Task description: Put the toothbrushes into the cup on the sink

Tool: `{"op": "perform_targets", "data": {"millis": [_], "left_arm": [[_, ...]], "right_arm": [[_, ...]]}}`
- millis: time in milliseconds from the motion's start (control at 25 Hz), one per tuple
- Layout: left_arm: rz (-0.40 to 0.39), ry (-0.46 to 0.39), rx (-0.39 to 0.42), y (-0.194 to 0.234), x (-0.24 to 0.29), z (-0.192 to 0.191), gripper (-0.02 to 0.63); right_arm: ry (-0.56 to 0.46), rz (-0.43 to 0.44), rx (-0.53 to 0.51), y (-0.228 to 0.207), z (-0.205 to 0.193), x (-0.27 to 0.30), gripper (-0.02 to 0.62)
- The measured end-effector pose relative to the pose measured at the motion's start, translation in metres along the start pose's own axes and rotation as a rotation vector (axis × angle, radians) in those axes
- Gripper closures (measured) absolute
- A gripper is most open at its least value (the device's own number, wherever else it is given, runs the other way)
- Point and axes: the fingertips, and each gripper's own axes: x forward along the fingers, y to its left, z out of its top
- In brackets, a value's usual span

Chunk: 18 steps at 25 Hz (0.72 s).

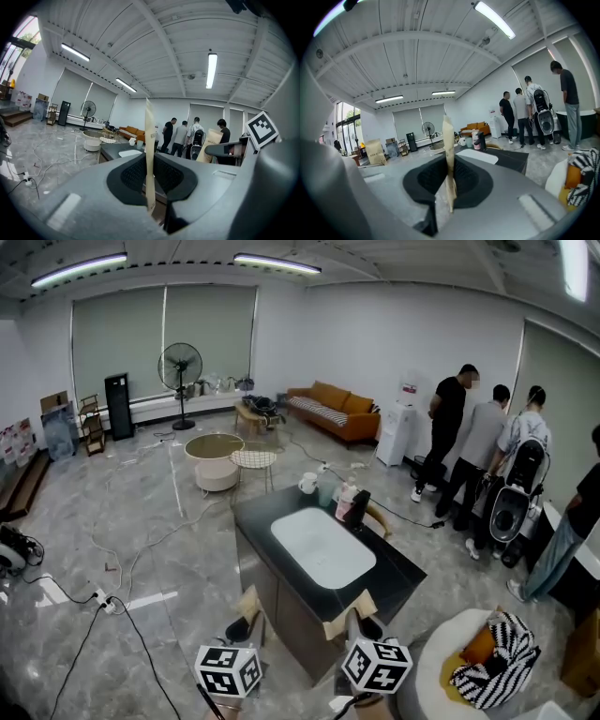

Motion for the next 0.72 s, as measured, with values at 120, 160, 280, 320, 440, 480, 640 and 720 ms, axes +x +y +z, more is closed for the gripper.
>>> {"op": "perform_targets", "data": {"millis": [120,160,280,320,440,480,640,720], "left_arm": [[-0.001,-0.003,0.006,0.003,0.023,0.007,0.564],[0.002,-0.003,0.007,0.006,0.03,0.009,0.565],[0.012,-0.005,0.008,0.014,0.05,0.013,0.564],[0.016,-0.006,0.008,0.017,0.057,0.014,0.564],[0.031,-0.008,0.006,0.025,0.074,0.018,0.564],[0.036,-0.01,0.004,0.028,0.08,0.02,0.564],[0.043,-0.021,0.007,0.035,0.103,0.024,0.563],[0.045,-0.023,0.01,0.037,0.113,0.025,0.563]], "right_arm": [[0.004,0.008,0.001,-0.006,0.007,0.023,0.565],[0.006,0.011,0.001,-0.007,0.008,0.032,0.565],[0.008,0.021,0.001,-0.011,0.014,0.056,0.564],[0.008,0.024,0.001,-0.012,0.016,0.063,0.565],[0.013,0.036,-0.002,-0.016,0.02,0.085,0.564],[0.015,0.04,-0.004,-0.017,0.021,0.092,0.565],[0.012,0.052,-0.013,-0.021,0.027,0.117,0.565],[0.009,0.056,-0.012,-0.024,0.029,0.127,0.565]]}}
